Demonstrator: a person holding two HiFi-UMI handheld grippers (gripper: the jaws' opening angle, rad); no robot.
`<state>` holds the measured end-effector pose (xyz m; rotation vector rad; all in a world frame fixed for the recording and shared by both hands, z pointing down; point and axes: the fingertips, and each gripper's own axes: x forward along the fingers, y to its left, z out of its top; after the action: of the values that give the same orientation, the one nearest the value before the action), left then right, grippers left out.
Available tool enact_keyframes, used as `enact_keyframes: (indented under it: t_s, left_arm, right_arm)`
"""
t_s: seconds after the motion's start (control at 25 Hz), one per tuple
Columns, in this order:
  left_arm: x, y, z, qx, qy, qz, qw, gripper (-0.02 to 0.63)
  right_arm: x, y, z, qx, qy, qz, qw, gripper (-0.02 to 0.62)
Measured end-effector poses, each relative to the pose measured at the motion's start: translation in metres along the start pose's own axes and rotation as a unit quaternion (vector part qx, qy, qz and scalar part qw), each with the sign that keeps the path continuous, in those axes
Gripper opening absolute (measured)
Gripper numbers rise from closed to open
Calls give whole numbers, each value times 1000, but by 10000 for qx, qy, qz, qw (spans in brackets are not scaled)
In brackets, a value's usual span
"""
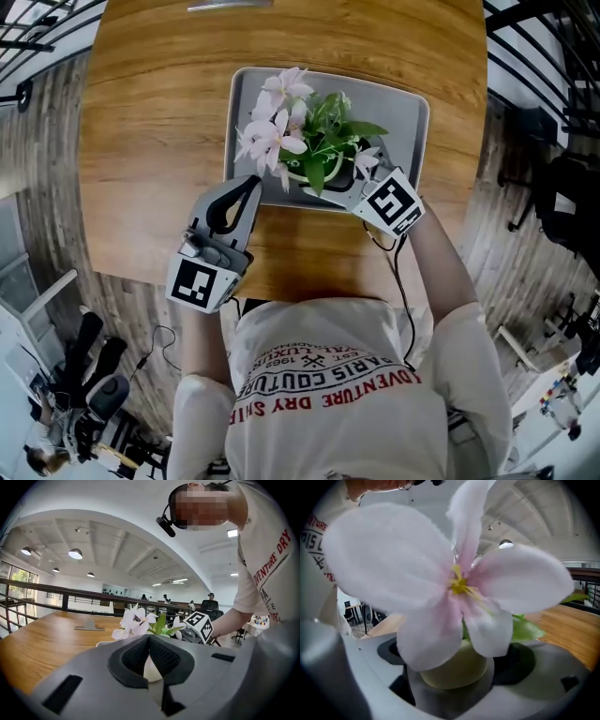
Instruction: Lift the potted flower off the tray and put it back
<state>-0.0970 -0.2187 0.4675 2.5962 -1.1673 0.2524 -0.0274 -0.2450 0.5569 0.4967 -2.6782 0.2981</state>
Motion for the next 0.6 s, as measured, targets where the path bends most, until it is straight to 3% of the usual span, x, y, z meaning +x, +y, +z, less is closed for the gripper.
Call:
enact_keyframes:
  t_s: [0.32, 0.48, 0.6]
  left_arm:
    - [-3, 9, -11, -9, 168, 14, 9999, 14]
    - [-5, 17, -6, 78, -26, -44, 10000, 14]
    - [-8, 20, -7, -29, 83, -64, 9999, 14]
  right_arm:
    - [7, 4, 8, -63, -214, 173, 9996, 491]
    - [8, 3, 7, -154, -182, -16, 9997, 492]
    - [7, 1, 9, 10, -147, -327, 9994, 492]
